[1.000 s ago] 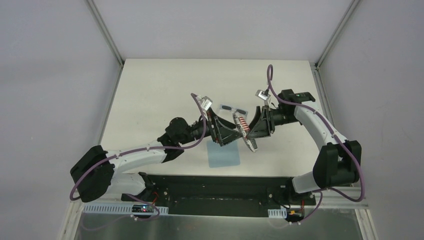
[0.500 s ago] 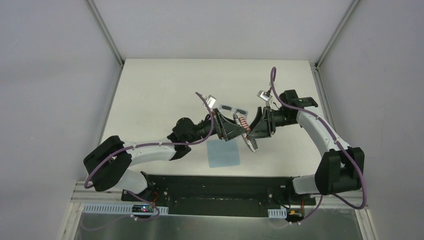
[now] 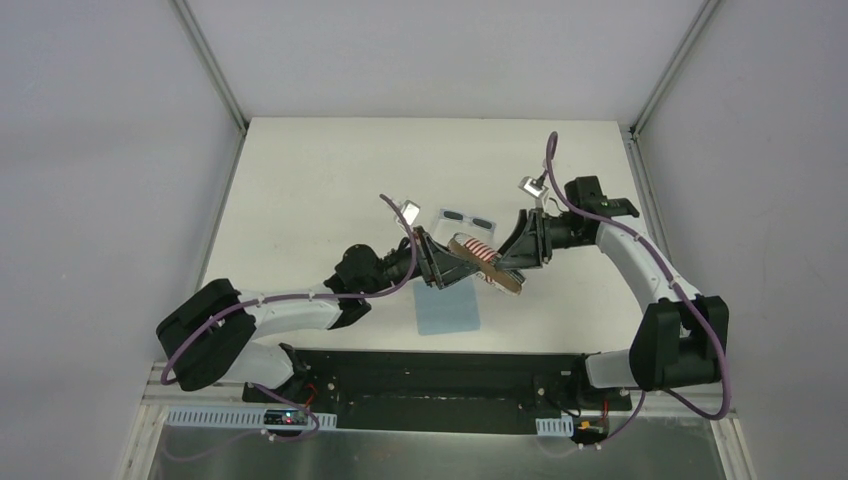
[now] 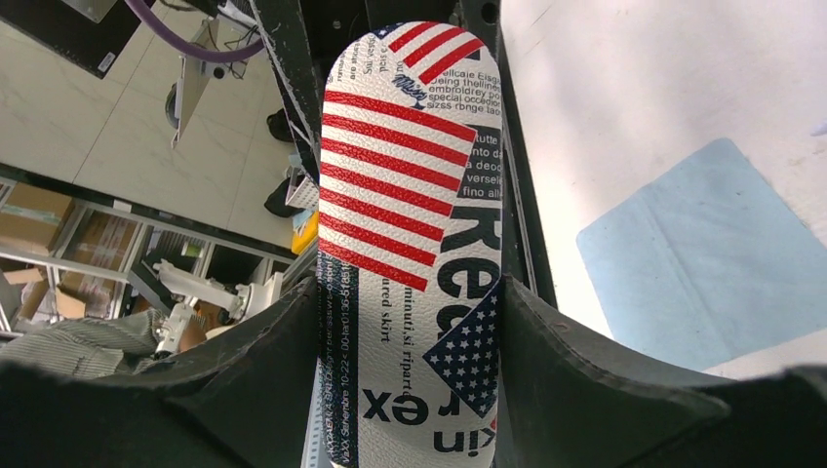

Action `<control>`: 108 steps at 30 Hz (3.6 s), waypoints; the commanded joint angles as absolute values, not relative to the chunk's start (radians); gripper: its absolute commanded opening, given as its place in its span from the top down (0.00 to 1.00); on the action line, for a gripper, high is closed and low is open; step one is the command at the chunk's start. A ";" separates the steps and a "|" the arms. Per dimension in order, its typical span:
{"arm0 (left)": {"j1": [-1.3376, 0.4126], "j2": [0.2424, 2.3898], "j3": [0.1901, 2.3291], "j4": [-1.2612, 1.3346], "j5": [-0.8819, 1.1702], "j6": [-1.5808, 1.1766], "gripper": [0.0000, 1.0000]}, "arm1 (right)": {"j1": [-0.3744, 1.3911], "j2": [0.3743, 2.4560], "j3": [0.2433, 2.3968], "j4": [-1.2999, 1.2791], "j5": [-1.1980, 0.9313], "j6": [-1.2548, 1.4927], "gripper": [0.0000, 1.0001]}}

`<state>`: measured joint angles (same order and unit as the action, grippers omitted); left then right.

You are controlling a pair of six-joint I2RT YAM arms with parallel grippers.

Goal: Organize the sunglasses

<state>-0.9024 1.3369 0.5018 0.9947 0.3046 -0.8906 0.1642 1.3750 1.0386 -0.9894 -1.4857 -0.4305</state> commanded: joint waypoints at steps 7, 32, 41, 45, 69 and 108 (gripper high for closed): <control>-0.874 1.359 0.491 0.844 0.092 -0.848 0.48 | 0.116 1.357 1.061 -1.008 -1.658 -0.379 0.86; -0.874 1.523 0.529 0.517 -0.028 -1.103 0.53 | 0.058 1.359 1.105 -1.124 -1.658 -0.518 0.95; -0.874 1.560 0.535 0.486 -0.042 -1.109 0.52 | 0.052 1.339 1.083 -1.098 -1.658 -0.490 0.96; -0.874 1.562 0.527 0.496 -0.053 -1.102 0.51 | 0.051 1.339 1.073 -1.077 -1.658 -0.472 0.96; -0.878 1.250 1.194 -0.396 0.190 0.129 0.33 | 0.020 1.383 0.951 -0.917 -1.569 -0.356 0.92; -1.224 1.558 1.553 -0.781 0.117 0.502 0.50 | 0.175 1.250 0.766 -0.470 -1.527 0.089 0.91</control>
<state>-1.2133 1.5215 1.5555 -0.7731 0.1566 0.4553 0.1619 1.2747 0.7448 -0.4942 -1.4849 0.0849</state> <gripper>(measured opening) 0.522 0.620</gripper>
